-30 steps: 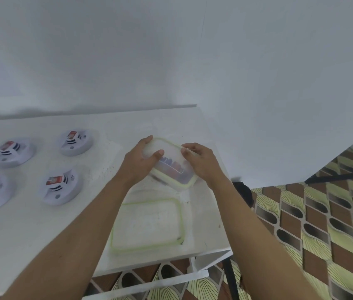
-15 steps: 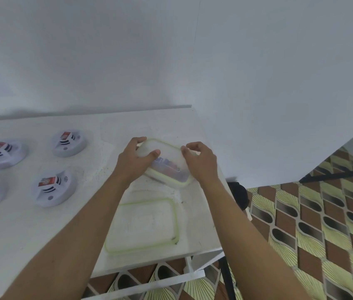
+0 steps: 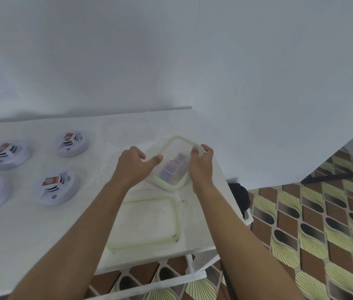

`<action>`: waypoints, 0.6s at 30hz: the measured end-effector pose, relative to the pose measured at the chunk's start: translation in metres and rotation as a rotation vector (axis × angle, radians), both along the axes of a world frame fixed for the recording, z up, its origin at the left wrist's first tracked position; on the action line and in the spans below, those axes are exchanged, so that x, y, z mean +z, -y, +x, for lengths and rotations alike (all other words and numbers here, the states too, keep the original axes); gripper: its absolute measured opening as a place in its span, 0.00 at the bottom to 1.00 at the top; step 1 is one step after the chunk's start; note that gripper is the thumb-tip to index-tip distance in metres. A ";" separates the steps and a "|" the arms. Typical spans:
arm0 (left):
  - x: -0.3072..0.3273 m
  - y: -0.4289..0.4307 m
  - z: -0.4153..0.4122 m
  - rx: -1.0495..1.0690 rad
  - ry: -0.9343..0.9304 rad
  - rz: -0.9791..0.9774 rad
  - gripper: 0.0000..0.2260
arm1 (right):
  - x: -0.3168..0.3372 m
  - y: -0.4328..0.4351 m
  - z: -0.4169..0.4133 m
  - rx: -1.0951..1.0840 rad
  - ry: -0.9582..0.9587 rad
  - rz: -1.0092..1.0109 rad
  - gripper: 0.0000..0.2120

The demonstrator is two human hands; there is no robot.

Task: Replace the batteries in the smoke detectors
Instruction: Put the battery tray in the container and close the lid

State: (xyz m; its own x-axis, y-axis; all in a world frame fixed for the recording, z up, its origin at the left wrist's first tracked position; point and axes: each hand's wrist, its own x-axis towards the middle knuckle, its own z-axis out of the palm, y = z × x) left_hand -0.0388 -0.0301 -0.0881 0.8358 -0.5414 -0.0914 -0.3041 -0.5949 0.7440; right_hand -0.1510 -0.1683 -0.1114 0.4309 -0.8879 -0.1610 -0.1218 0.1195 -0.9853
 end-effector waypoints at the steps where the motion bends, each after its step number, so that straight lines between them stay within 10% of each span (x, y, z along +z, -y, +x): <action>1: -0.002 -0.001 0.002 -0.032 -0.017 -0.016 0.23 | -0.001 0.001 0.001 0.021 0.001 0.008 0.15; 18: -0.018 0.014 0.002 -0.298 -0.166 -0.177 0.34 | -0.011 0.011 0.008 0.103 -0.023 -0.027 0.10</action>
State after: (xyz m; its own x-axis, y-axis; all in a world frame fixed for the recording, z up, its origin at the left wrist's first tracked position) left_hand -0.0372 -0.0445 -0.1059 0.6211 -0.7779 -0.0955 -0.3106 -0.3562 0.8813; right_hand -0.1431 -0.1790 -0.1224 0.5165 -0.8432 -0.1491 -0.1552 0.0791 -0.9847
